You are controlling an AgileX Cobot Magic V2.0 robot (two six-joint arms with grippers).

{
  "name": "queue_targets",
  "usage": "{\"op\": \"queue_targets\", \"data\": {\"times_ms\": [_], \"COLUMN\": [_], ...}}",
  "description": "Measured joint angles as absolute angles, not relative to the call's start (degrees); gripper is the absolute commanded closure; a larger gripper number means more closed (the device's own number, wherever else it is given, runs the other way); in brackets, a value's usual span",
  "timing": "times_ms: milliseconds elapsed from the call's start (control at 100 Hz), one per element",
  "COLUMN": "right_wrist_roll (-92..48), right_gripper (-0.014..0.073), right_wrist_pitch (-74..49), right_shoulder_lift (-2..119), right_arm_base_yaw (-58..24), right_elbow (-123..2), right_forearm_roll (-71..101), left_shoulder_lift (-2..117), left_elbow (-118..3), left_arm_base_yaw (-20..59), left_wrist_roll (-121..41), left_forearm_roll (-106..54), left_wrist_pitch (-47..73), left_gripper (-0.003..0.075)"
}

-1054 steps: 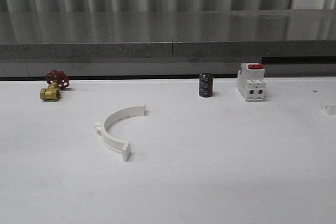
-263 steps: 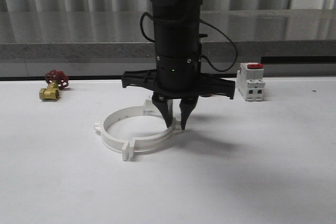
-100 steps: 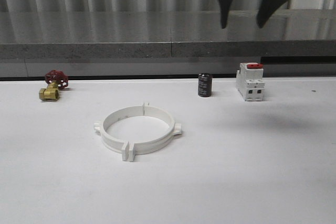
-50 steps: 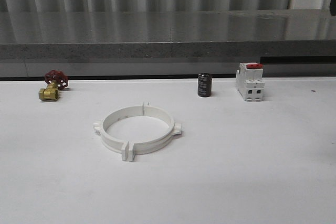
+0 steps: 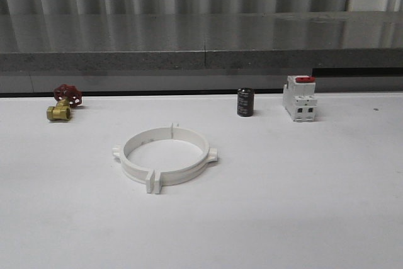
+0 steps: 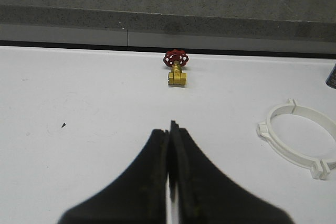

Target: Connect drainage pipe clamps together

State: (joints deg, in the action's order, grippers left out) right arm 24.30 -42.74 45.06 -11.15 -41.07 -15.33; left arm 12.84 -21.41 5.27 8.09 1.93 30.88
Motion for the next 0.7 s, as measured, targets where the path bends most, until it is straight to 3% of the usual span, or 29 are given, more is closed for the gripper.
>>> {"op": "queue_targets", "data": {"times_ms": [260,700], "right_wrist_roll": [22.18,21.92], "right_gripper": [0.0664,0.0661], "right_wrist_pitch": [-42.74,-42.94], "right_shoulder_lift": [35.45,34.67], "right_arm_base_yaw": [-11.15,-11.15], "right_elbow": [-35.69,-35.56], "right_forearm_roll": [-15.33,-15.33], "left_shoulder_lift": [12.84,12.84], "left_elbow": [-21.41,-21.41], "left_arm_base_yaw": [5.27,5.27], "left_wrist_roll": [8.09,8.09], "left_forearm_roll": [1.93,1.93], "left_wrist_pitch": [30.88,30.88], "left_gripper": [0.0741,0.0741]}}
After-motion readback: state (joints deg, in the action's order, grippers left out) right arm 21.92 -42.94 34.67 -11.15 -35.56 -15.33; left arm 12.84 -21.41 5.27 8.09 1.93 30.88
